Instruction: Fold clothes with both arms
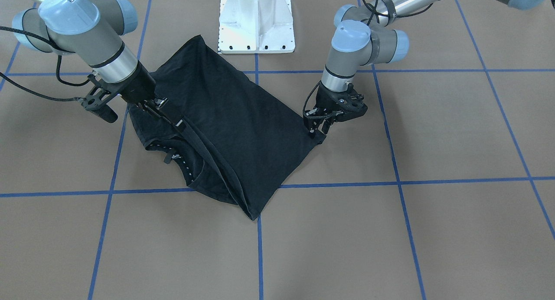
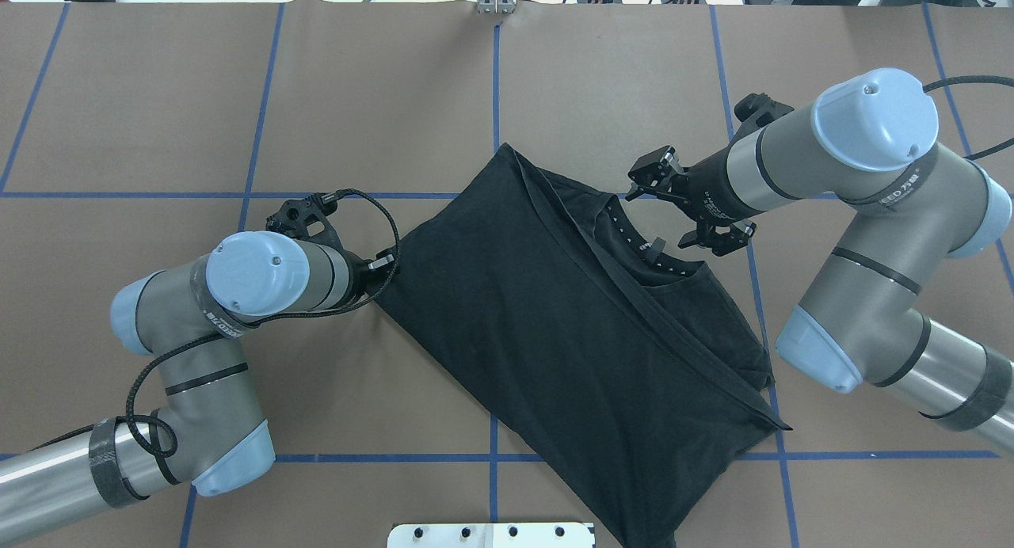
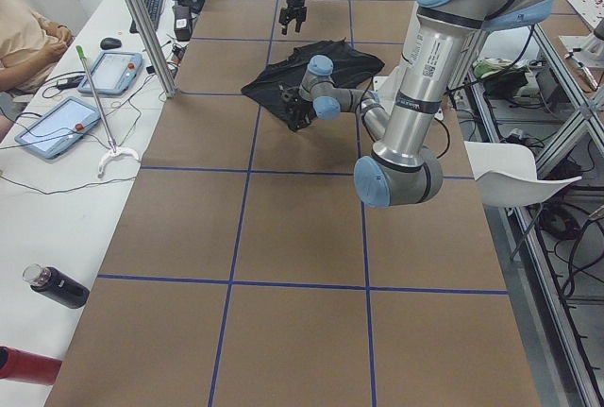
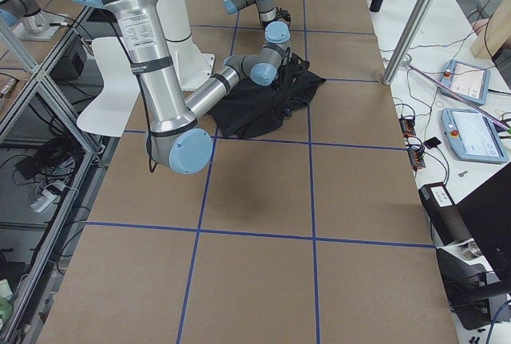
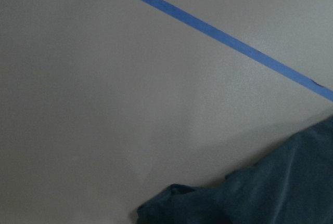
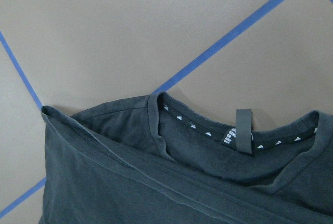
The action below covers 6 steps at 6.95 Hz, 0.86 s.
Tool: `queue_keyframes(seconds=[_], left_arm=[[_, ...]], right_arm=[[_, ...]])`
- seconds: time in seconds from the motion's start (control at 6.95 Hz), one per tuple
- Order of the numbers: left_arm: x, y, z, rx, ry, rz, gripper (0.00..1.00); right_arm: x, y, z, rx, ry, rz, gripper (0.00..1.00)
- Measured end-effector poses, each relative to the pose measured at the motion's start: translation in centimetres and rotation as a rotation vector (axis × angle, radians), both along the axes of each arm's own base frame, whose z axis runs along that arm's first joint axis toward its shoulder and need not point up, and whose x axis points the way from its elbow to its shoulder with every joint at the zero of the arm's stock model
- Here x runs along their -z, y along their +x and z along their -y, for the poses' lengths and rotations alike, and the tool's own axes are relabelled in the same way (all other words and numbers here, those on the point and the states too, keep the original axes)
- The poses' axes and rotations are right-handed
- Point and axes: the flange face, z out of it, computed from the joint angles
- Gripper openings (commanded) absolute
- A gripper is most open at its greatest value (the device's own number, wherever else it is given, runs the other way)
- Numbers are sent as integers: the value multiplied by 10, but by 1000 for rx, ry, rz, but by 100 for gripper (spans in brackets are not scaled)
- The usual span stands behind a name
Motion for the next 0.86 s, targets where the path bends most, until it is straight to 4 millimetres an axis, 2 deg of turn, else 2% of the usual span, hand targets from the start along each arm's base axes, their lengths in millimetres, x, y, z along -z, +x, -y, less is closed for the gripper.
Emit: queue_keyframes(seconds=[0.29,0.43,0.58,0.86], left_arm=[[-5,-1,-1,-1,-2,7,53],[-6,-1,-1,-2,-2,9,49],[-7,-1,-1,-3,-2,11,39],[-9,0,-1,-4,-5,15,33]], right_arm=[[-2,0,0,1,-1,-3,100],[-3,0,0,2,-2,-4,100],[-4,0,-1,3,-4,-6,100],[-7,-1,-2,7,-8,-9,100]])
